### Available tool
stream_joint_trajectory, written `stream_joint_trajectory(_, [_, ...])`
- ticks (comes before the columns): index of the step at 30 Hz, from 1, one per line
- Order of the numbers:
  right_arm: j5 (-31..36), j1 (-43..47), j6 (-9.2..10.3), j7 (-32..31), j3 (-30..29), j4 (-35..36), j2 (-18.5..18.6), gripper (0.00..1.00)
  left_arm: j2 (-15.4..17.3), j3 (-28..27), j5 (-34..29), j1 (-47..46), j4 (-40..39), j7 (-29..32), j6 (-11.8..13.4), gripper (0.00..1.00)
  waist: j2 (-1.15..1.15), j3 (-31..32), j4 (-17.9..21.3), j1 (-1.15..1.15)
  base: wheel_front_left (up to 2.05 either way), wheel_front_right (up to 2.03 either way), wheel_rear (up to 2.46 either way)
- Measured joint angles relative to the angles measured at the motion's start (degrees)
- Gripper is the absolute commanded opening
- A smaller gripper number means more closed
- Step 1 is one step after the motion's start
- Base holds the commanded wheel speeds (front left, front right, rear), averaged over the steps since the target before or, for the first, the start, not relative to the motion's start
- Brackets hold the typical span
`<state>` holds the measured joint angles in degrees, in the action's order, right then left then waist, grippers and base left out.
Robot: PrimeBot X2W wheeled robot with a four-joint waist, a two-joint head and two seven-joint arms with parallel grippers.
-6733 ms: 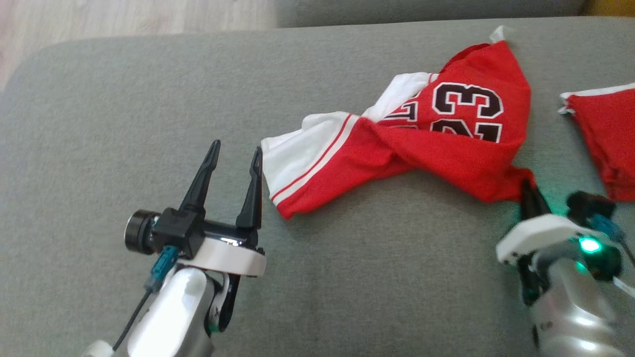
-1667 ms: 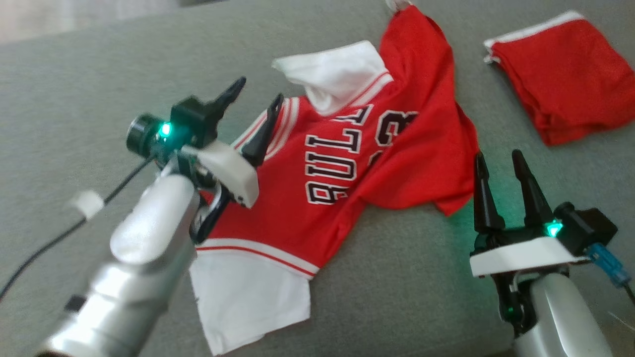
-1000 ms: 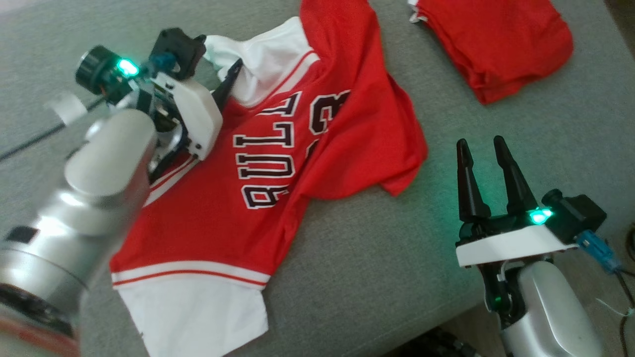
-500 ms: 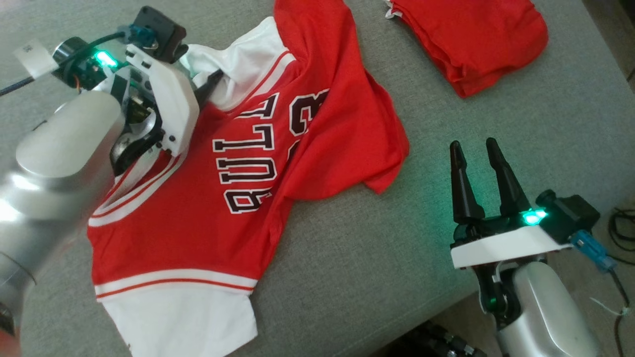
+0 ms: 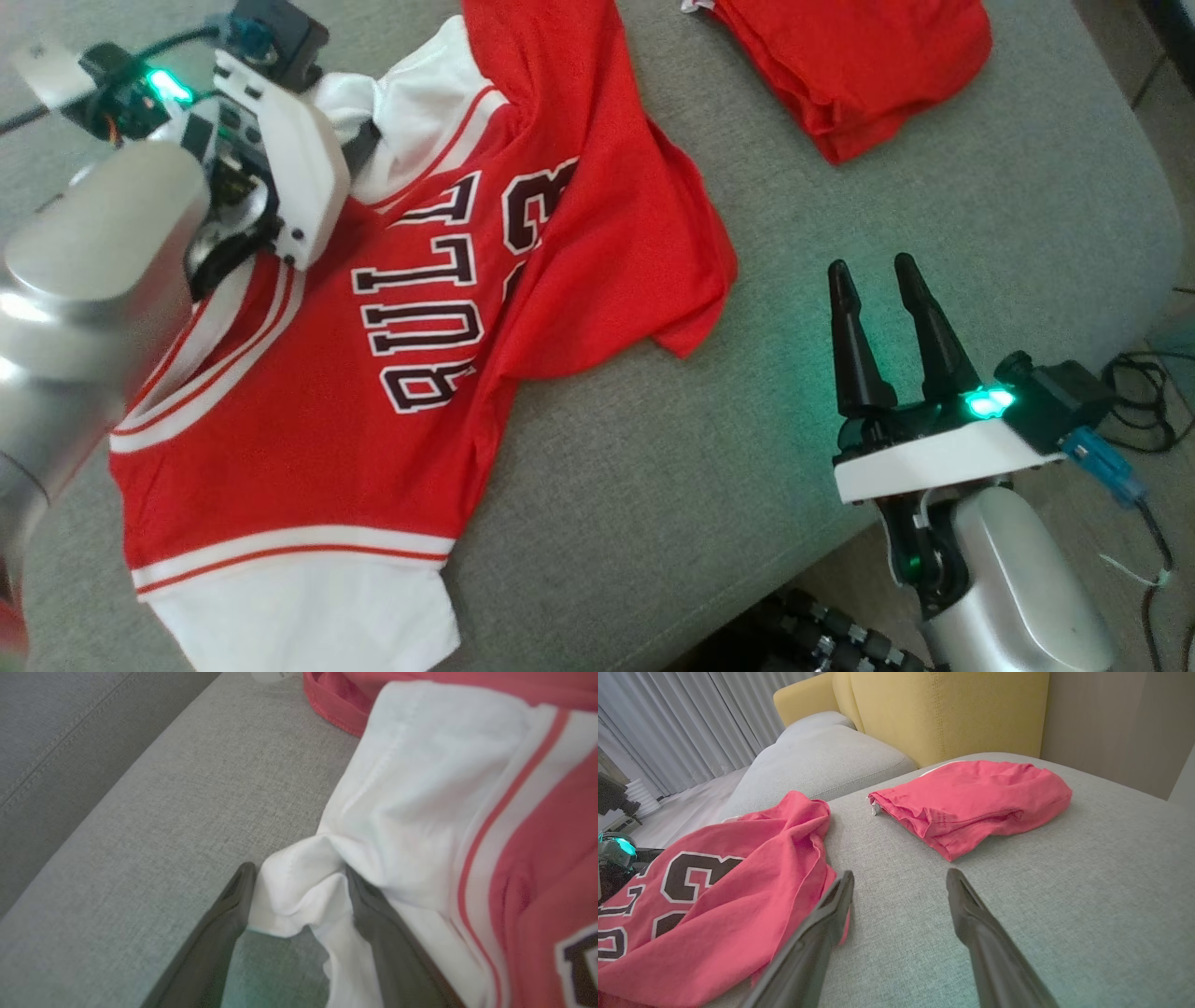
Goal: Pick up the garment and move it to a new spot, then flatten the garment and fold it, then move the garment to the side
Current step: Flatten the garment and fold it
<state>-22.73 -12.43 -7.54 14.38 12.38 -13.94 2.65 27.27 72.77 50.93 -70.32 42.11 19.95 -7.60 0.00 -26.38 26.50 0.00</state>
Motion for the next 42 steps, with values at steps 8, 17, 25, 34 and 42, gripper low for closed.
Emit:
stream_joint_trajectory(8, [-1.08, -0.01, 0.00, 0.00, 0.78, 0.71, 0.00, 1.00, -0.02, 0.59, 1.55, -2.25, 1.01, 4.94, -0.03, 0.00, 0.00, -0.95, 1.33, 0.00, 0.00, 0.00, 0.00])
stream_joint_trajectory(17, [-1.03, 0.01, 0.00, 0.00, 0.34, 0.87, -0.01, 1.00, 0.03, 0.62, 0.88, -3.15, 7.20, 0.42, 0.60, 0.00, 0.00, -0.62, 0.49, 0.00, 0.00, 0.00, 0.00])
stream_joint_trajectory(25, [0.40, 0.03, 0.00, 0.00, -0.73, 0.83, 0.00, 1.00, 0.66, -0.64, 0.87, -3.16, 14.03, -4.74, 3.55, 0.00, 0.00, 0.81, -2.50, 0.00, 0.00, 0.00, 0.00])
stream_joint_trajectory(34, [2.16, 0.03, 0.00, 0.00, -1.22, 0.58, 0.00, 1.00, 3.90, -3.50, 0.34, -6.72, 20.30, -11.11, 10.15, 0.00, 0.00, 1.96, -6.45, 0.00, 0.00, 0.00, 0.00])
stream_joint_trajectory(42, [2.81, -0.02, 0.00, 0.00, -1.56, 0.48, 0.00, 1.00, 6.16, -5.05, -0.58, -9.50, 23.02, -17.68, 15.24, 0.00, 0.00, 1.46, -8.32, 0.00, 0.00, 0.00, 0.00])
